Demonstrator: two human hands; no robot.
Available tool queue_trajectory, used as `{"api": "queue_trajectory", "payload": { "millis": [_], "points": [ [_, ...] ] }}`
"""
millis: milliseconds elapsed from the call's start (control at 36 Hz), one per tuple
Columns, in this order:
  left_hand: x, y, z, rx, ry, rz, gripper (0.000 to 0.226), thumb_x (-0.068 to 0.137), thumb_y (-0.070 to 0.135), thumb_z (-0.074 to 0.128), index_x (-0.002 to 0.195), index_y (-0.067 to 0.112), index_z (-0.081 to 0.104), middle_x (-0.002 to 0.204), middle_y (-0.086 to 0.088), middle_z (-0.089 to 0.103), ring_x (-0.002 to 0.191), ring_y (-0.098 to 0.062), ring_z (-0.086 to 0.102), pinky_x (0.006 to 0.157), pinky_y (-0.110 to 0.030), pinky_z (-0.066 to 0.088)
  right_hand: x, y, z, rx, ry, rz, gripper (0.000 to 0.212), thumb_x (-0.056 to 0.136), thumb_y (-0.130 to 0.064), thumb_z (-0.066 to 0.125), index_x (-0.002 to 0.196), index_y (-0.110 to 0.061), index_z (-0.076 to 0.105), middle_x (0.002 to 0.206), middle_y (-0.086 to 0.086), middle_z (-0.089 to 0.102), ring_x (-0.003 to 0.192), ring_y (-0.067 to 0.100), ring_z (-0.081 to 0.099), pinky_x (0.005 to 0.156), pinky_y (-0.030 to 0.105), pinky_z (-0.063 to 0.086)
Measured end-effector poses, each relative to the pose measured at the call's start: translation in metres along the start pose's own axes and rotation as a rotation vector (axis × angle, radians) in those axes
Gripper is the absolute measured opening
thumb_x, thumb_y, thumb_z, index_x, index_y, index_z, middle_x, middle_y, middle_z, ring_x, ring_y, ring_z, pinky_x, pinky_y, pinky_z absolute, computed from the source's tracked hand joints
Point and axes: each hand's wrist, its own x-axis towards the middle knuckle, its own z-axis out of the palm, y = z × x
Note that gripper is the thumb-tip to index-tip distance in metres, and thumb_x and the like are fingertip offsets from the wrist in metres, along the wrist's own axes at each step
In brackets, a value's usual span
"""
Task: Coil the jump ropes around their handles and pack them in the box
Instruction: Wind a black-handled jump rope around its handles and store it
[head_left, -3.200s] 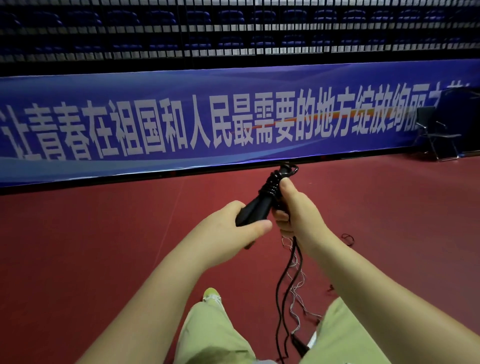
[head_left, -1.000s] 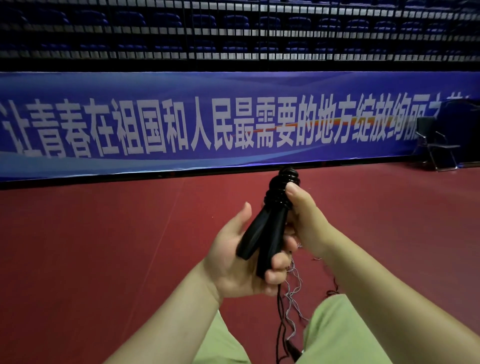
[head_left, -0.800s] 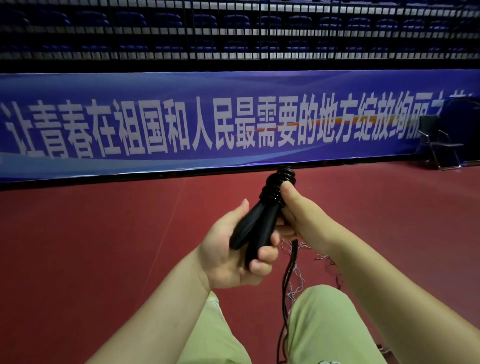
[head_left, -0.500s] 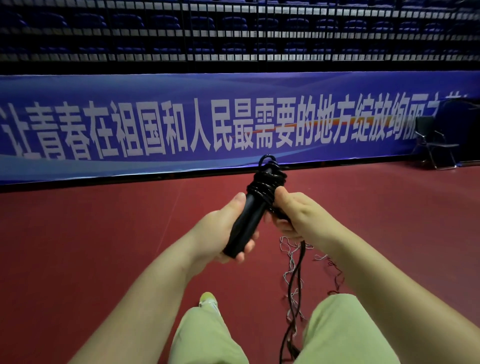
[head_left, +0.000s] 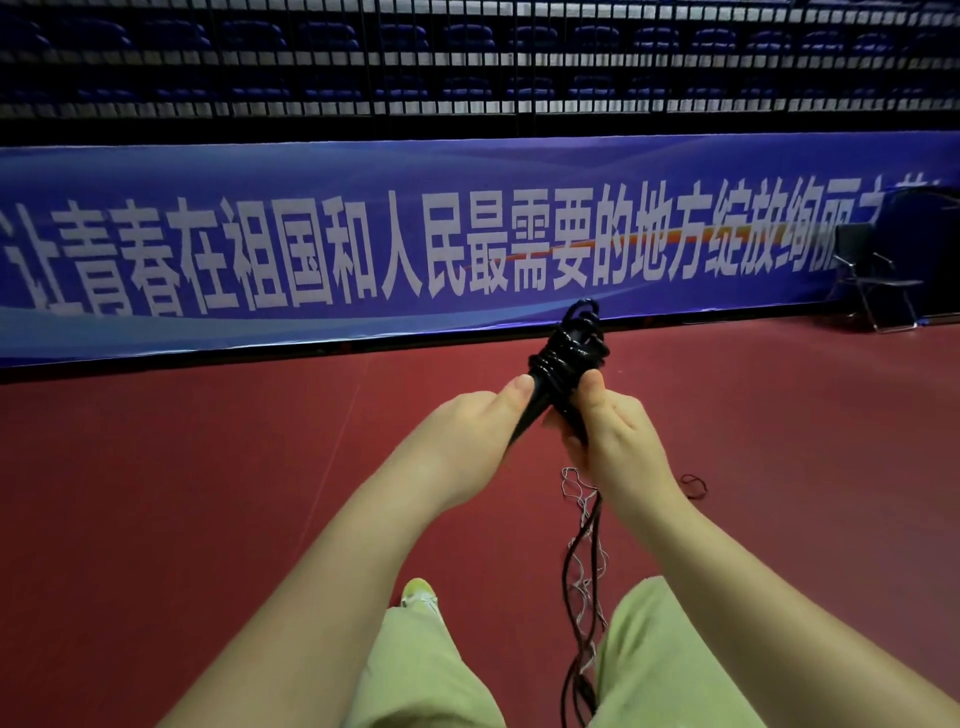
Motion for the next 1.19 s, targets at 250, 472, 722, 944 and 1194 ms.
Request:
{"api": "queue_trajectory", "payload": {
  "millis": [250, 472, 722, 944, 1194],
  "points": [
    [-0.004, -0.022, 0.000, 0.106, 0.064, 0.017, 0.032, 0.088, 0.061, 0.041, 0.092, 0.030, 0.050, 0.083, 0.009, 0.056, 0.076, -0.011, 0.053, 0.066, -0.033, 0.041, 0.005, -0.015, 0.008, 0.023, -0.203, 0.304, 0.066, 0.082, -0.078, 0.039, 0.064, -0.015, 0.050, 0.055, 0.001, 0.042, 0.042, 0.012, 0.029, 0.045, 0.024, 0.022],
    [-0.006, -0.037, -0.005, -0.891, -0.581, -0.123, 0.058, 0.072, 0.061, 0.058, 0.104, 0.013, 0.066, 0.089, -0.009, 0.066, 0.080, -0.025, 0.062, 0.078, -0.038, 0.050, 0.009, -0.014, 0.006, 0.456, -0.223, 0.230, 0.056, 0.064, -0.065, 0.045, 0.080, -0.011, 0.049, 0.049, -0.003, 0.036, 0.038, 0.008, 0.026, 0.039, 0.017, 0.022],
    [-0.008, -0.028, 0.024, -1.506, -1.123, -0.020, 0.081, 0.086, 0.070, 0.036, 0.120, 0.000, 0.058, 0.081, -0.006, 0.064, 0.065, -0.016, 0.060, 0.067, -0.030, 0.051, 0.015, -0.013, -0.004, 0.540, -0.261, 0.132, 0.082, 0.032, -0.087, 0.070, 0.076, -0.018, 0.062, 0.069, 0.008, 0.047, 0.062, 0.021, 0.043, 0.059, 0.027, 0.034],
    [-0.011, -0.018, 0.011, -1.396, -1.018, -0.207, 0.064, 0.083, 0.068, 0.039, 0.096, 0.010, 0.064, 0.065, 0.003, 0.052, 0.045, -0.005, 0.029, 0.042, -0.016, 0.033, 0.013, -0.011, -0.014, 0.316, -0.321, 0.127, 0.087, 0.037, -0.098, 0.053, 0.079, -0.022, 0.051, 0.068, 0.005, 0.039, 0.055, 0.011, 0.034, 0.049, 0.021, 0.027],
    [-0.013, -0.009, 0.003, -0.867, -0.466, -0.159, 0.062, 0.074, 0.068, 0.034, 0.091, 0.013, 0.057, 0.062, 0.001, 0.049, 0.046, -0.006, 0.023, 0.044, -0.019, 0.018, 0.012, -0.011, 0.003, 0.152, -0.183, 0.224, 0.054, 0.087, -0.064, 0.017, 0.064, -0.019, 0.035, 0.049, -0.008, 0.025, 0.046, 0.009, 0.020, 0.047, 0.026, 0.015]
  ]
}}
